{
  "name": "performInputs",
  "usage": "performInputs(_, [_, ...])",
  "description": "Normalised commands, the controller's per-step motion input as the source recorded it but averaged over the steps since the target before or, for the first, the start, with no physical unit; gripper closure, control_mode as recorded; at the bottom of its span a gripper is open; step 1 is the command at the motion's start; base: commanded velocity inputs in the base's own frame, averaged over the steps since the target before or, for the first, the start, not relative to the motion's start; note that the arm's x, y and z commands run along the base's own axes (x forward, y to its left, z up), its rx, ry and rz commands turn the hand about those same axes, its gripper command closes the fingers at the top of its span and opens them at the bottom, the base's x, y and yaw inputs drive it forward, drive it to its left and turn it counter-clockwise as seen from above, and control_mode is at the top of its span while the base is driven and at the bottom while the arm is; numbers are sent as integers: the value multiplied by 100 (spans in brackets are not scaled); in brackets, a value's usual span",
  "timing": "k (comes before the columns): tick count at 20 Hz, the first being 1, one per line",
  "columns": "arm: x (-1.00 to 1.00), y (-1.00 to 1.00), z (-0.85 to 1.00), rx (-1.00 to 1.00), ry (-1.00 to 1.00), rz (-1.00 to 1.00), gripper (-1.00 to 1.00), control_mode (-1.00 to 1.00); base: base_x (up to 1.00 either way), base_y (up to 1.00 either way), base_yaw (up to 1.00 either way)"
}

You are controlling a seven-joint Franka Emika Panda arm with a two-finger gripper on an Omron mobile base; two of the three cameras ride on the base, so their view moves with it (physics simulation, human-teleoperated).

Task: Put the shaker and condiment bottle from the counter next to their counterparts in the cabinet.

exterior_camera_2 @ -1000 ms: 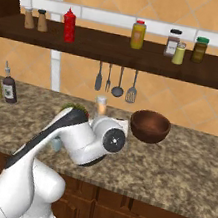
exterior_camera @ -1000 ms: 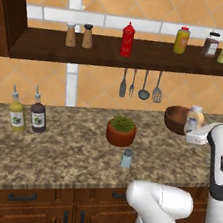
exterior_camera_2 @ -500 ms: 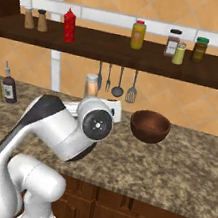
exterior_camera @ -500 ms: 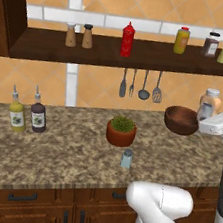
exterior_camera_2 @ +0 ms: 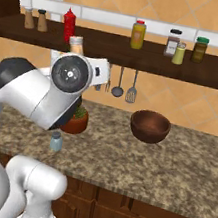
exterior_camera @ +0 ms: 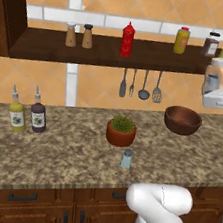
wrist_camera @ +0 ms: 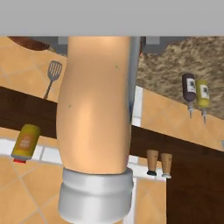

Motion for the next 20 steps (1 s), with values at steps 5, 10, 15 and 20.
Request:
performInputs(5, [0, 34, 32, -7, 3, 4, 100, -100, 0, 0, 0])
performInputs(10, [8, 21, 62, 0, 0, 0, 100, -100, 0, 0, 0])
performInputs(15, [29, 35, 13, 0, 0, 0, 100, -100, 0, 0, 0])
performInputs(20, [43, 37, 0, 0, 1, 0, 100, -100, 0, 0, 0])
